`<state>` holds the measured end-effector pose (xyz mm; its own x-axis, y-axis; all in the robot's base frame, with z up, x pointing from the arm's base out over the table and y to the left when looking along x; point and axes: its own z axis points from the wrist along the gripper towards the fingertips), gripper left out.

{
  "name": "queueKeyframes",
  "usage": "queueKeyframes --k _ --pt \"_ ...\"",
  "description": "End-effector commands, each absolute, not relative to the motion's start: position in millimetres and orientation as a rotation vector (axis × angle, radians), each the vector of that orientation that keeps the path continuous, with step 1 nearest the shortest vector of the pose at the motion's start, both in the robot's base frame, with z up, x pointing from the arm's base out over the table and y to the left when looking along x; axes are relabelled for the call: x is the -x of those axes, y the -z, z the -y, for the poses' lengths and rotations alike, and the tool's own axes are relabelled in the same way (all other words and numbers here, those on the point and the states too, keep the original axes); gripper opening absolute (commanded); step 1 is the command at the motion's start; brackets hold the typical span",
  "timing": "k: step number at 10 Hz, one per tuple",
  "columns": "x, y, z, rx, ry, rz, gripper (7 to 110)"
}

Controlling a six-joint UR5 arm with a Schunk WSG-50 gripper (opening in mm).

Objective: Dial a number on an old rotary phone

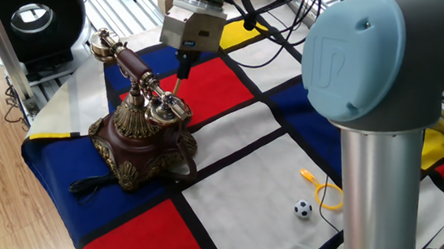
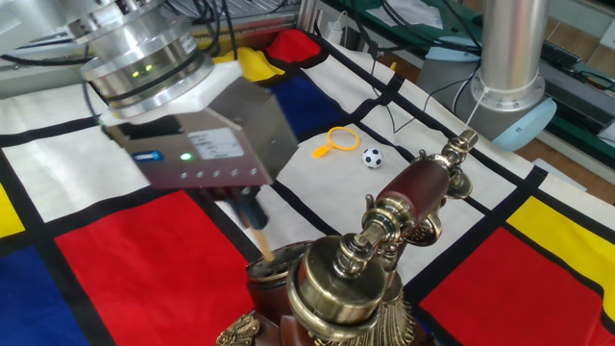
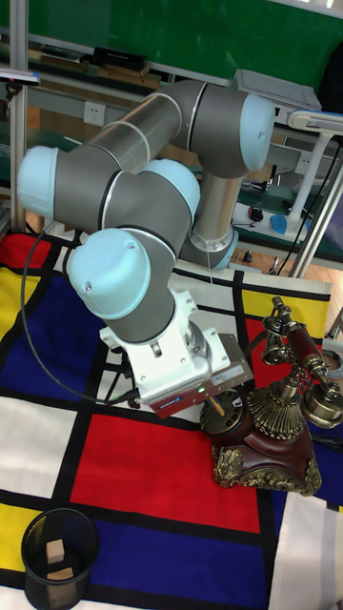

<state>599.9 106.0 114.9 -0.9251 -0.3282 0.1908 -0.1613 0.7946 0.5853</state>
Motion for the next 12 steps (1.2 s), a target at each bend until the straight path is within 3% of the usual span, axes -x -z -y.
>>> queueKeyframes --k 1,12 --pt "-580.7 -136.0 -124.0 -0.355 0.924 2.636 7" --pt "-585.8 -127.0 -128.4 -0.334 0.918 2.647 7"
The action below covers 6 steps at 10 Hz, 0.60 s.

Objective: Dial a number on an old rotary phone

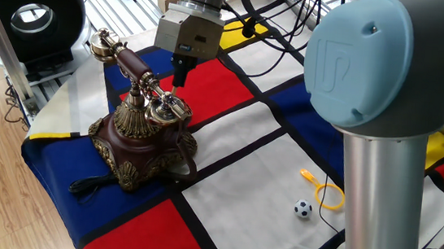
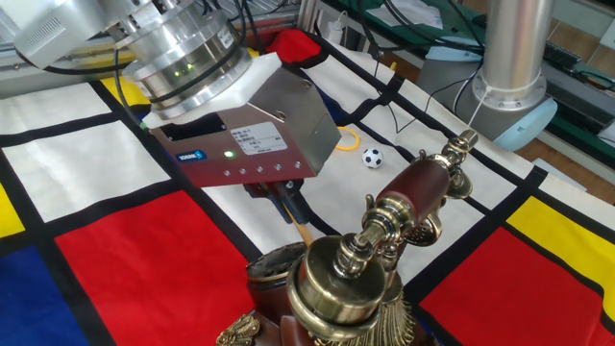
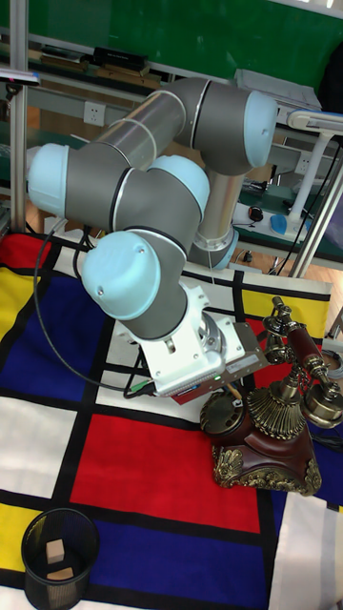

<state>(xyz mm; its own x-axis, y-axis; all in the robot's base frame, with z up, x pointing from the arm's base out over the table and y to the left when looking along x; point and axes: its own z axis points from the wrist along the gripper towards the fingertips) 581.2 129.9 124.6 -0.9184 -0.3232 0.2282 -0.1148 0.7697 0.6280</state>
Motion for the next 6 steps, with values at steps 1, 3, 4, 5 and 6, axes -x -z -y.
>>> queueKeyframes --k 1,3,4,5,6 --pt "-588.1 -124.8 -128.1 -0.334 0.916 2.653 7" --pt "-589.9 -120.4 -127.2 -0.336 0.907 2.658 7" --pt "-589.0 -120.5 -128.7 -0.335 0.910 2.655 7" --pt "-588.7 -120.5 -129.9 -0.333 0.914 2.654 7" --pt "-588.8 -121.0 -130.5 -0.332 0.917 2.652 7"
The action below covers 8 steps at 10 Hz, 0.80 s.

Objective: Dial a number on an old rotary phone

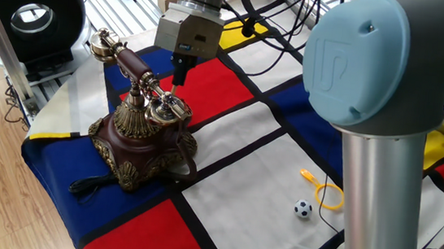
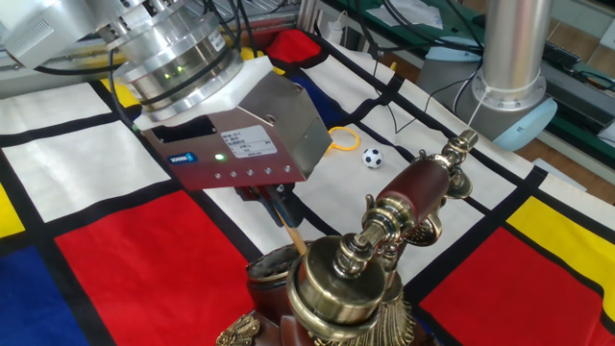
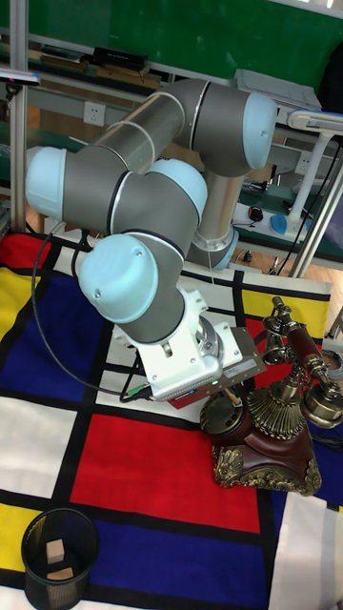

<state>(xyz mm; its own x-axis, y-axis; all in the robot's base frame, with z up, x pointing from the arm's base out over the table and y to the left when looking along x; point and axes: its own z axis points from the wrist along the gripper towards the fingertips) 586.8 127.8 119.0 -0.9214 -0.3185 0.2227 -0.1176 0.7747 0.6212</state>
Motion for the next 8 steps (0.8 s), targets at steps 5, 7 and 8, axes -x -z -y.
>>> queueKeyframes --k 5,7,8 --pt "-596.3 -120.1 -124.2 -0.344 0.915 2.666 7" --pt "-599.5 -118.4 -123.9 -0.346 0.918 2.674 7" --pt "-601.5 -117.6 -125.1 -0.347 0.924 2.677 7"
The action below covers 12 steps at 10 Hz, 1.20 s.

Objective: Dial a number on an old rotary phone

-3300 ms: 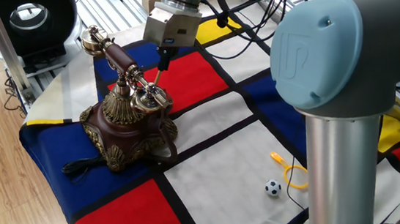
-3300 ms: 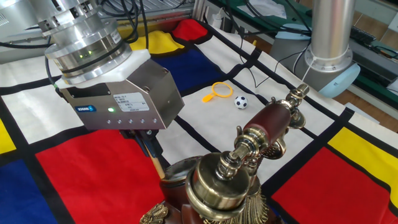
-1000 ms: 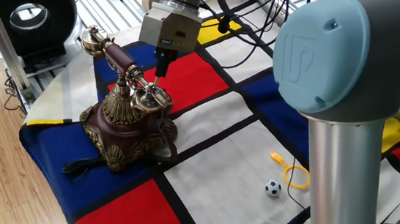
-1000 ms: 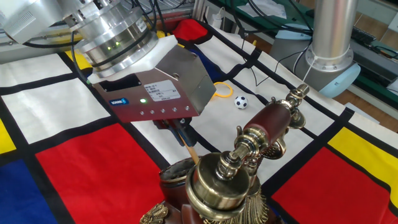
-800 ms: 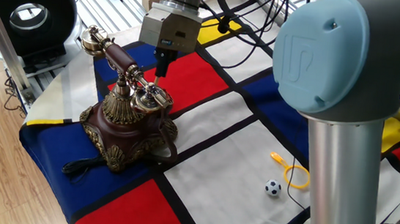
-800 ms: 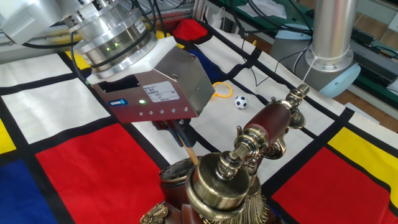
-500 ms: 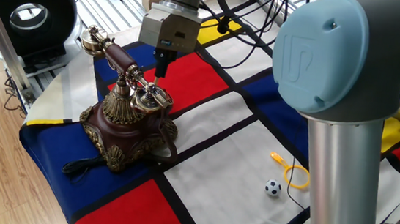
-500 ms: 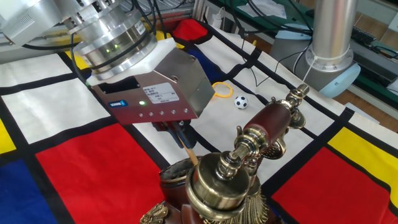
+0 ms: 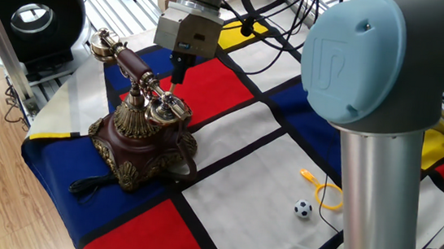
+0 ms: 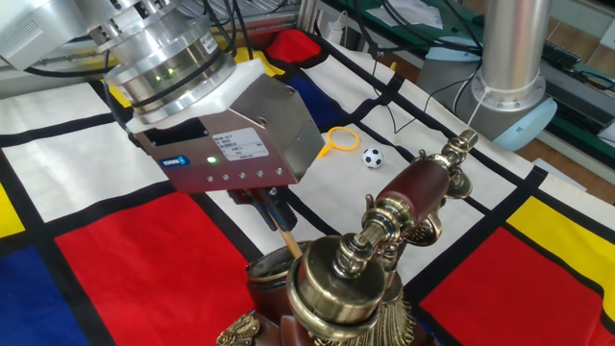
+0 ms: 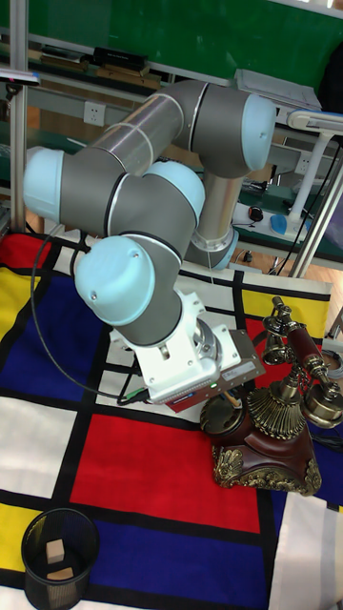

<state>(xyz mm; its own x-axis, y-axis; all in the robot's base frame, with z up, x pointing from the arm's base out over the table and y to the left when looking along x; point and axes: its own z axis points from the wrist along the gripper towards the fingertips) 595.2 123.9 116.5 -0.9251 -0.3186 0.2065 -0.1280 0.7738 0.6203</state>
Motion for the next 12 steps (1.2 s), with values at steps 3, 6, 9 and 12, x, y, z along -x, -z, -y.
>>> queueKeyframes --k 3,6,9,12 --pt "-608.9 -114.8 -128.3 -0.343 0.924 2.689 7" --pt "-612.3 -111.1 -123.8 -0.340 0.904 2.698 7" --pt "-617.5 -106.7 -116.2 -0.347 0.883 2.711 7" --pt "-618.2 -105.5 -116.3 -0.344 0.884 2.711 7"
